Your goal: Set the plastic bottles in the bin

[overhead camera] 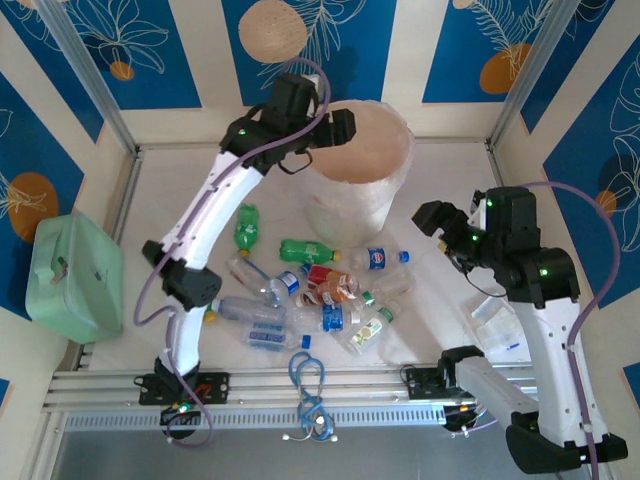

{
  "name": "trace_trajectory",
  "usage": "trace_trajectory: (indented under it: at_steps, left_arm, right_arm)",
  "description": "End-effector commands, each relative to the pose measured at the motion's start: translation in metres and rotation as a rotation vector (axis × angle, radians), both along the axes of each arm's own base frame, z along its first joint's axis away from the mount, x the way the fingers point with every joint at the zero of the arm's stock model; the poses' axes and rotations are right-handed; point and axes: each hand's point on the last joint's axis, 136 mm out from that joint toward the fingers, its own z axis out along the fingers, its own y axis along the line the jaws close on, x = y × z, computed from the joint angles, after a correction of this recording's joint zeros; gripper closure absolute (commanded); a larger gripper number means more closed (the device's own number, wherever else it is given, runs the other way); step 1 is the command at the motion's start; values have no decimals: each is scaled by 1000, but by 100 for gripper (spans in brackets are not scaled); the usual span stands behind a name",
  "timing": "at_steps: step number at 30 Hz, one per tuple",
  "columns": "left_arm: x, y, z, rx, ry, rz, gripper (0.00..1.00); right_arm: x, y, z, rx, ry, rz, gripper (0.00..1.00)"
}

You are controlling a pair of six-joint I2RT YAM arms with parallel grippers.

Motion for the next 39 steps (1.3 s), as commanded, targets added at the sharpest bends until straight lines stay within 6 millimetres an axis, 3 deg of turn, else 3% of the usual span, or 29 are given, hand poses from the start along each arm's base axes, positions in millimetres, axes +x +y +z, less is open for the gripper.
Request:
trace_trajectory:
  at_steps: [1, 5, 8, 10, 15, 19, 21, 24, 33, 39]
  left_arm:
    - [-41, 33, 81, -97, -200, 2, 11]
    - [-72, 68, 91, -121, -306, 39, 0]
    - [-89, 100, 70, -66, -295, 83, 0]
    - [-97, 123, 46, -12, -245, 120, 0]
    - [-108, 184, -49, 23, 34, 258, 0]
    - [-124, 216, -109, -20, 214, 356, 2]
    - [-131, 216, -129, -55, 260, 344, 3]
    - [-136, 207, -142, -93, 289, 300, 4]
    - [-128, 193, -149, -125, 320, 260, 8]
    - [-127, 193, -151, -125, 321, 258, 8]
  right_arm:
    - [-7, -7, -24, -55, 102, -27, 12]
    - [-12, -15, -54, -121, 229, -68, 14]
    - [-12, -9, -71, -133, 278, -52, 16]
    - [-11, 5, -78, -125, 270, -7, 16]
    - [-13, 61, -101, -77, 257, 177, 14]
    - [-17, 96, -117, 50, 231, 274, 11]
    - [-19, 103, -130, 92, 251, 273, 10]
    - [-19, 115, -146, 126, 283, 302, 9]
    - [-7, 138, -167, 145, 316, 335, 10]
    - [-5, 141, -184, 103, 362, 307, 9]
